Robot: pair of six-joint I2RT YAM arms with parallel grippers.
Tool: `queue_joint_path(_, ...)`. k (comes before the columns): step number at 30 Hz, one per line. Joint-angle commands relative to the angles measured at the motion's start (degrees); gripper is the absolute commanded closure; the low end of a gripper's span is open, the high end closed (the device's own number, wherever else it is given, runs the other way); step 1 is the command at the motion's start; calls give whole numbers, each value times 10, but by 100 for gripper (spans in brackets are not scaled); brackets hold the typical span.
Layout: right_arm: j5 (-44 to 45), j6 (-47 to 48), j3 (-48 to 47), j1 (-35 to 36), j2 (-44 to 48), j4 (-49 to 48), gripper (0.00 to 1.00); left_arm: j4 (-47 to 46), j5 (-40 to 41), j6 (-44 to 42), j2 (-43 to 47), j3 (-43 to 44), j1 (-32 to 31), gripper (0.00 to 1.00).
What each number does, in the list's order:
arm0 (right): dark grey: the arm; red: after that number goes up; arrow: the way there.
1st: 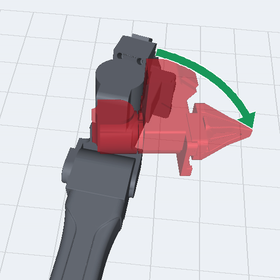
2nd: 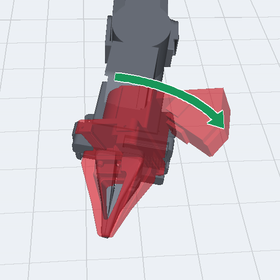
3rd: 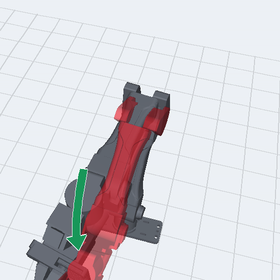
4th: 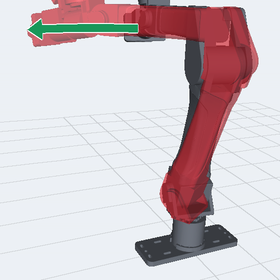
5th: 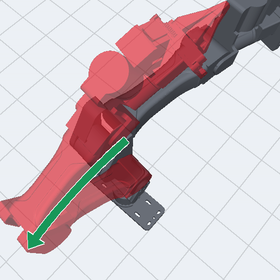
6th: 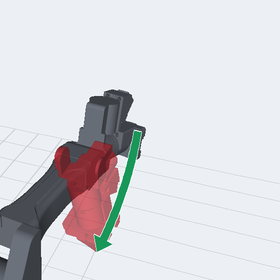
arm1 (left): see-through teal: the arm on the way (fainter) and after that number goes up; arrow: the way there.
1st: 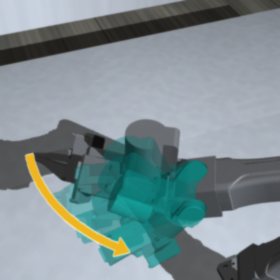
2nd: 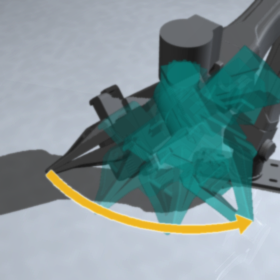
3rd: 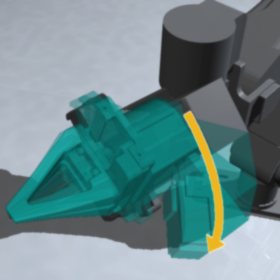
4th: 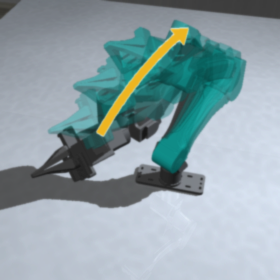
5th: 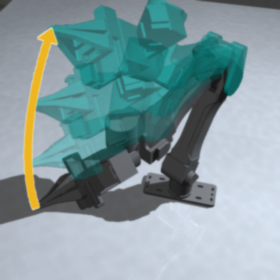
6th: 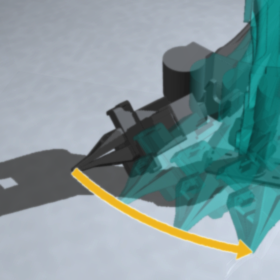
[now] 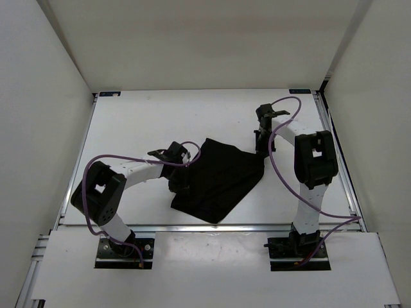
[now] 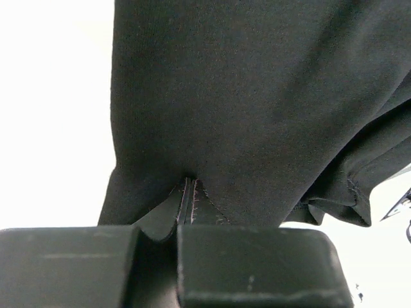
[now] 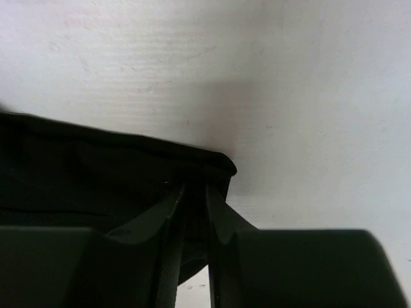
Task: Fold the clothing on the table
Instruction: Flatten the skirt out
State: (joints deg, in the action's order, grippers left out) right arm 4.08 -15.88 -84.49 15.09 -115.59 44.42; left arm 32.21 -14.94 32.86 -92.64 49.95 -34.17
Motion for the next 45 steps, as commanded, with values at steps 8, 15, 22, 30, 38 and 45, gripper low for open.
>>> queue_joint_path(8,11,-3,-13,7,0,30,100,-13,-14,6,28,-4,9,100)
queue_joint_path(15,-61,-43,-33,-10,133,23,100,-29,-31,18,33,0,24,100)
queue_joint_path(22,-216,-84,141,-124,257,-59,100,-44,-41,29,35,9,33,100)
queue_joint_path(30,-252,-80,237,-196,293,-94,100,-120,-137,73,36,35,100,82)
queue_joint_path(38,-117,-87,259,-204,335,-53,99,-124,-149,71,12,124,154,59)
queue_joint_path(45,-43,-73,238,-189,329,-9,100,-283,-225,101,-62,148,155,50)
